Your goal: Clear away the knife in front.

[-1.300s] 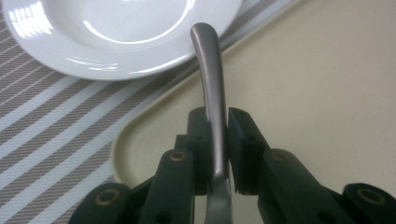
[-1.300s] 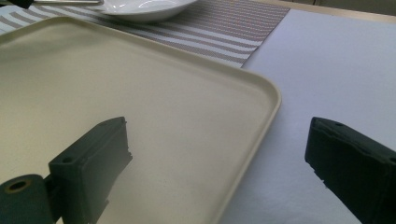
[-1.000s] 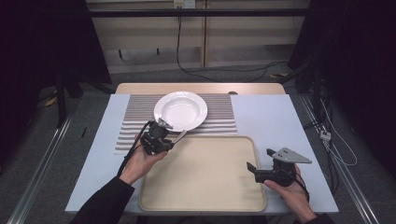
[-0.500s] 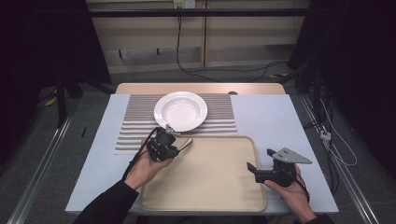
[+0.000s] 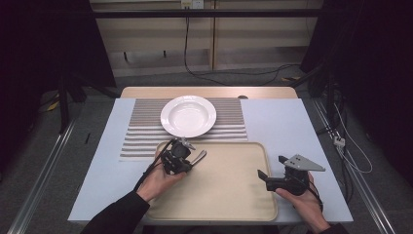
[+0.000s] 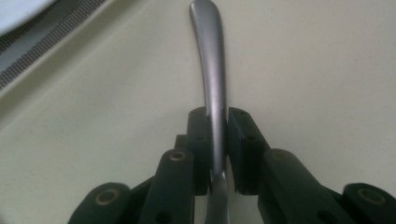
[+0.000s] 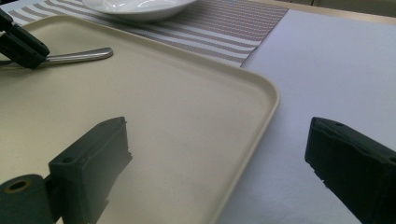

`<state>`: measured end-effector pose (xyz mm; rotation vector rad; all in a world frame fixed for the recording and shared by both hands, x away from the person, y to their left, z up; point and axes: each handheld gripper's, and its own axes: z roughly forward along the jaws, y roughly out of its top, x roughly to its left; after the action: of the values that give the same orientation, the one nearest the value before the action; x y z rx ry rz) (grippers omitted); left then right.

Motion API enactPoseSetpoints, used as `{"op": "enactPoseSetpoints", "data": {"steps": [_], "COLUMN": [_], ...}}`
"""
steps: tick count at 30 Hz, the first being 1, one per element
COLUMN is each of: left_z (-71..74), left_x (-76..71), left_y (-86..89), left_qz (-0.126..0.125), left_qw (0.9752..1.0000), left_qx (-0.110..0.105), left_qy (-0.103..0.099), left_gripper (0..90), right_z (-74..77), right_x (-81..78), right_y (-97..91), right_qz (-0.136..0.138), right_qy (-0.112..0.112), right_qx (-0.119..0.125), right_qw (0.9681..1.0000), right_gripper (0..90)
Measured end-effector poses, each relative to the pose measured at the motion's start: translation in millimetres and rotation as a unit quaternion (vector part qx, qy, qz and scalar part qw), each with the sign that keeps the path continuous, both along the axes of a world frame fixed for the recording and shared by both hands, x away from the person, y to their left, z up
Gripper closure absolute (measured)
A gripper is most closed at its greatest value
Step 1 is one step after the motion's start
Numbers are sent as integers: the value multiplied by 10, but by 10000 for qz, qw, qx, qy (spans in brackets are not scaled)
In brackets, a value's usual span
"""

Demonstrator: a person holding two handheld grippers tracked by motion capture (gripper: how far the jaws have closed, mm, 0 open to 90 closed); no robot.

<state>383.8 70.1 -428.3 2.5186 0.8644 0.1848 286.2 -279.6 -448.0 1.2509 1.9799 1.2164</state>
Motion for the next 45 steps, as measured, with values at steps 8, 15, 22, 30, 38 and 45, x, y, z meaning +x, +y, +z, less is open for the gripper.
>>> {"op": "enactPoseSetpoints", "data": {"steps": [8,15,22,30,38,45], "left_z": [-5,-14,-11,-56,22,92], "left_x": [1,-29,-57,0,-1,-163], "left_y": [35,129,164,221,226,142], "left_qz": [95,48,16,110,119,-370], "left_qw": [9997,9995,9998,9986,9965,9918], "left_qx": [-103,-177,-122,-515,-774,-1040], "left_qy": [219,250,147,71,-286,-649], "left_gripper": [796,790,752,408,195,290], "right_z": [-2,-7,-10,-11,-18,-14], "right_x": [0,3,-8,-4,5,5], "right_y": [2,-5,-24,-14,-26,-7], "right_qz": [3,-16,-24,0,11,54], "right_qy": [2,18,20,31,47,37], "right_qx": [-8,-17,14,53,68,26], "right_qw": [10000,10000,10000,10000,10000,10000], "right_gripper": [60,60,60,61,60,60]}}
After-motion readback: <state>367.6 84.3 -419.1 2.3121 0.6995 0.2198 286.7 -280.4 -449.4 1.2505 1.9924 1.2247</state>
